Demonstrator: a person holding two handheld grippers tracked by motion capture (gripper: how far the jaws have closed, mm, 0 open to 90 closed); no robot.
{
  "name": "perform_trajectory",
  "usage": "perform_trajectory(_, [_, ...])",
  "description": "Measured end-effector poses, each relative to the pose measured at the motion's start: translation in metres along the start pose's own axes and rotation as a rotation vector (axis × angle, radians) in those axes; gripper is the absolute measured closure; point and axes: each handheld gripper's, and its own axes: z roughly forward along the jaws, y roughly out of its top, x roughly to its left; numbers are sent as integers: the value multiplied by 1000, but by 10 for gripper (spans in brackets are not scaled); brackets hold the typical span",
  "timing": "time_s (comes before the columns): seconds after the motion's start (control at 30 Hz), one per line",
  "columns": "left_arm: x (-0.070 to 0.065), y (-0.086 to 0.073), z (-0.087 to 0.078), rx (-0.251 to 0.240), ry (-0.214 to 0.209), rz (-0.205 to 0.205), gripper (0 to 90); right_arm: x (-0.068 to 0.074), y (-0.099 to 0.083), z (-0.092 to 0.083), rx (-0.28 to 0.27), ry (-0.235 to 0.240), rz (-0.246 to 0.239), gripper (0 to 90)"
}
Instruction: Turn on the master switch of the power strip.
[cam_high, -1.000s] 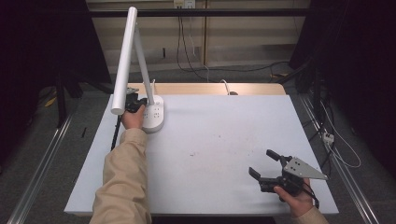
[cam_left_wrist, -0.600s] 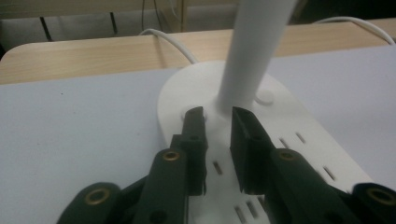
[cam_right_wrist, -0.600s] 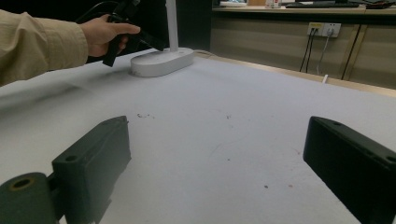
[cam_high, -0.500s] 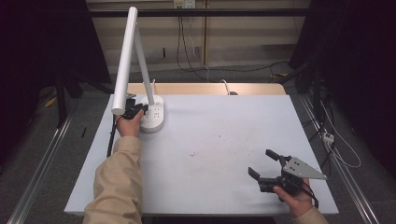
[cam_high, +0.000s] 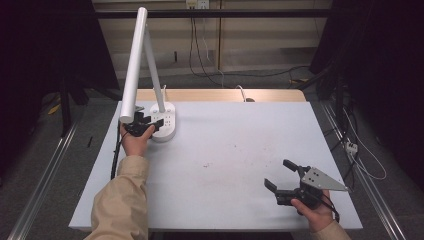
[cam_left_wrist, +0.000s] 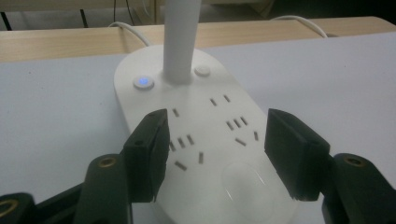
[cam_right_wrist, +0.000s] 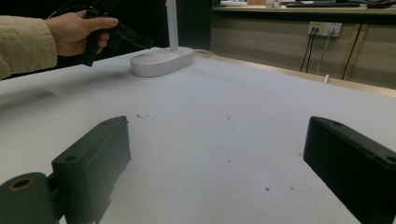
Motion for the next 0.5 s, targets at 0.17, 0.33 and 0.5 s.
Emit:
perform_trajectory(0.17, [-4,-4,-10,-4,-19,0,366,1,1,-1,-5,2,-5,70])
perform_trajectory(0.33, [-13,-4,-17,-6,-50,16,332,2,2,-2,-6,3,-6,70])
perform_trajectory(0.5, [-19,-7,-24,-15,-70,13,299,2,1,-3,-3,3,-6,70])
